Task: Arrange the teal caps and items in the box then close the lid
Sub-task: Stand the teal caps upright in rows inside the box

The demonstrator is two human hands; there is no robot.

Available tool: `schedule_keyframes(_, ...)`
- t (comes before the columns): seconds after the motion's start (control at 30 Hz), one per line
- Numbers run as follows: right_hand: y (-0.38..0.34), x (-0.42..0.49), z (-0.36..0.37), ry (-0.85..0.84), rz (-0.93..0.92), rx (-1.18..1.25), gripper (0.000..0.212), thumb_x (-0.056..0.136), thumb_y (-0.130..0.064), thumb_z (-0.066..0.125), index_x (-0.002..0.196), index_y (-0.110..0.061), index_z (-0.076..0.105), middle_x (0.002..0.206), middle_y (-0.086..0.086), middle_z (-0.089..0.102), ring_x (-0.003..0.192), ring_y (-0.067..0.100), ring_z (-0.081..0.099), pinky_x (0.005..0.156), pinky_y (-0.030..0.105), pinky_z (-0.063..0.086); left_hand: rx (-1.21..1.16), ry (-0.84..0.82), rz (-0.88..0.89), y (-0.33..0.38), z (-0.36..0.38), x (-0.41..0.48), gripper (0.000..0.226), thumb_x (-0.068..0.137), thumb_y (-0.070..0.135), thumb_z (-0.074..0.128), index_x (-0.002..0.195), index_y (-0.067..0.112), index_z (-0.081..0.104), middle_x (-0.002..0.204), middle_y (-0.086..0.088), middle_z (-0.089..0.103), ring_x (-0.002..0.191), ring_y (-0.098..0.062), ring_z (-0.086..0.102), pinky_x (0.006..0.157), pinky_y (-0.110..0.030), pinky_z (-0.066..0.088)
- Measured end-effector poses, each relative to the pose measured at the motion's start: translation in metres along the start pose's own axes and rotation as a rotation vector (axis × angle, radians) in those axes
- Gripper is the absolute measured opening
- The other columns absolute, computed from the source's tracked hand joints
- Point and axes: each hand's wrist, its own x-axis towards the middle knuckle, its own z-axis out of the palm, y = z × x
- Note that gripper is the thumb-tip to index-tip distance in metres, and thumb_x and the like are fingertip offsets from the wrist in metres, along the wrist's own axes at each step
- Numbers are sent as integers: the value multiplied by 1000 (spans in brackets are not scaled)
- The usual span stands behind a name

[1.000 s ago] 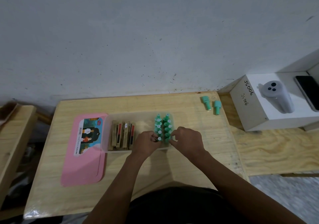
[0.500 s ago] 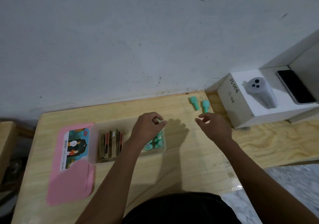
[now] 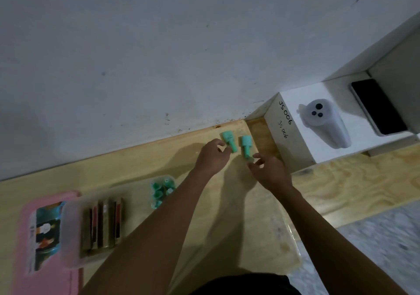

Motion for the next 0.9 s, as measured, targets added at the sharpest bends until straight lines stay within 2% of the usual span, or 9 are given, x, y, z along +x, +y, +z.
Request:
schedule_keyframes(0.1,-2,18,3,46,13,-17,34,87,-44,59,117,-28,63,102,-2,70,83,17,65,72,33,55,71,54,-59,2,19,18,35,88,44,56,111,18,57,99,-2,64,98,-26,62,80,-35,51)
schedule_keyframes(0.23,-8,35,7,66,8,-81,32,91,-50,51,110,-25,60,99,-1,70,81,19,64,66,30,49,127,114,-99,5,35,33,32,88,45,56,102,16,59,109,-4,66,100,-26,62,72,-31,44)
schedule_keyframes(0.33,-11,43,12,32,26,-87,37,86,-52,60,113,-26,56,105,-4,68,89,19,66,68,30,48,149,136,-160,8,37,41,29,84,46,61,96,19,61,108,-2,66,101,-26,63,72,-30,43)
schedule_keyframes(0.43,-13,48,16,35,34,-116,36,86,-47,63,114,-26,60,105,-3,69,89,19,65,64,27,42,180,140,-168,7,38,44,27,86,41,60,102,20,64,111,-2,67,102,-25,63,73,-31,45)
schedule_keyframes(0.53,-13,46,15,52,34,-110,33,87,-44,62,113,-25,65,102,-2,71,87,19,65,63,27,43,202,131,-161,5,35,42,29,84,34,62,108,19,66,112,-3,67,103,-24,63,72,-29,43)
schedule_keyframes(0.63,-9,41,16,40,23,-5,30,88,-41,62,111,-24,69,100,-2,73,85,17,65,66,28,50,206,90,-137,2,32,39,31,77,33,69,104,18,67,106,-2,67,97,-24,64,68,-29,43)
schedule_keyframes(0.73,-1,32,17,40,42,99,32,89,-38,62,115,-21,70,103,-1,73,90,16,67,73,31,53,178,68,-69,-9,27,32,31,72,31,73,100,18,68,102,-3,67,93,-23,64,70,-31,48)
schedule_keyframes(0.83,9,21,16,2,82,248,33,94,-34,58,120,-16,68,109,4,72,98,19,66,79,32,52,162,35,-13,-21,21,24,29,78,26,70,105,14,67,106,-8,70,94,-26,65,77,-35,54)
schedule_keyframes(0.9,15,12,16,-53,82,349,33,96,-31,55,123,-14,66,115,6,70,102,17,64,80,27,51,169,-2,5,-26,16,20,25,84,25,66,105,11,67,107,-11,70,95,-26,65,74,-32,51)
